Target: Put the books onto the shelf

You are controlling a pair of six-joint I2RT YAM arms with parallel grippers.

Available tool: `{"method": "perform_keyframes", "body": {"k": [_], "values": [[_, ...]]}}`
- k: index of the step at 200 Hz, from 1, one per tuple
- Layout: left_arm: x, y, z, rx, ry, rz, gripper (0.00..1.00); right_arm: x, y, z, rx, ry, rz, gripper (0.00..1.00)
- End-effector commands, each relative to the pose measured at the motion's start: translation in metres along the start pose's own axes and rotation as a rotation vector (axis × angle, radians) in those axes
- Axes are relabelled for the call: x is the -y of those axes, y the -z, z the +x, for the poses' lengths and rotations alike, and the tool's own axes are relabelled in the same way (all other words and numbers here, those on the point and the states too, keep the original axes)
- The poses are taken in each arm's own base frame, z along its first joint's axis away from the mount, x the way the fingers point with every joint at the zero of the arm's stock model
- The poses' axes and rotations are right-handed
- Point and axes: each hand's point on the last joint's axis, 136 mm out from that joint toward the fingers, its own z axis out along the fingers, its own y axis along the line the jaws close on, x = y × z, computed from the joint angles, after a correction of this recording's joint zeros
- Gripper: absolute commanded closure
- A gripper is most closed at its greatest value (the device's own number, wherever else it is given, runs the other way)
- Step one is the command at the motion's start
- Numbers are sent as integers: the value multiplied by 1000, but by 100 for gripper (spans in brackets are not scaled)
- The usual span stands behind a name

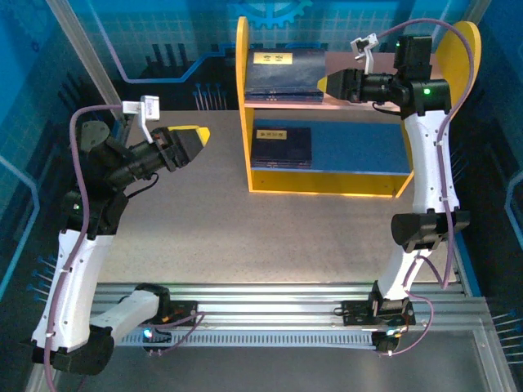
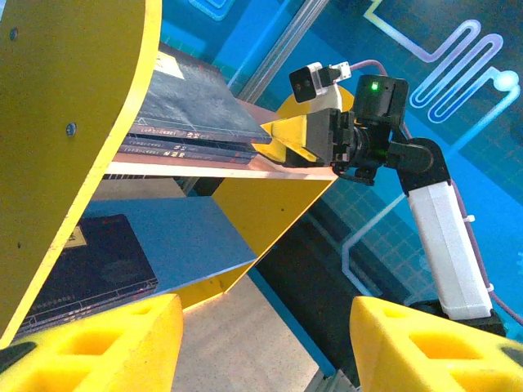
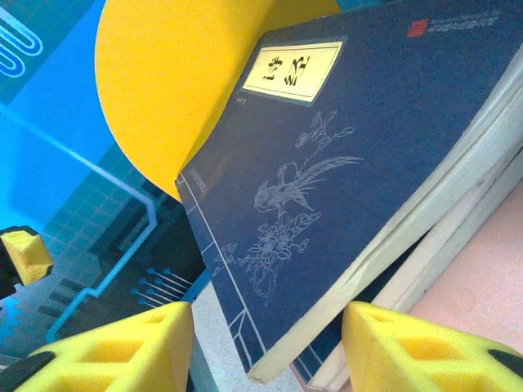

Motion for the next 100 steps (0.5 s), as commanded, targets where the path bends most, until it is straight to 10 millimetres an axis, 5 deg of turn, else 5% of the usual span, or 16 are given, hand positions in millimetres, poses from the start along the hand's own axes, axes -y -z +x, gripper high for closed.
{"method": "perform_keyframes", "body": {"k": [1, 100], "values": [[3, 5, 0, 5, -15, 10, 43, -4, 4, 1, -5, 23, 17, 46], [-1, 4, 1, 6, -13, 10, 43, 1, 8, 8, -17, 29, 59, 41]]}}
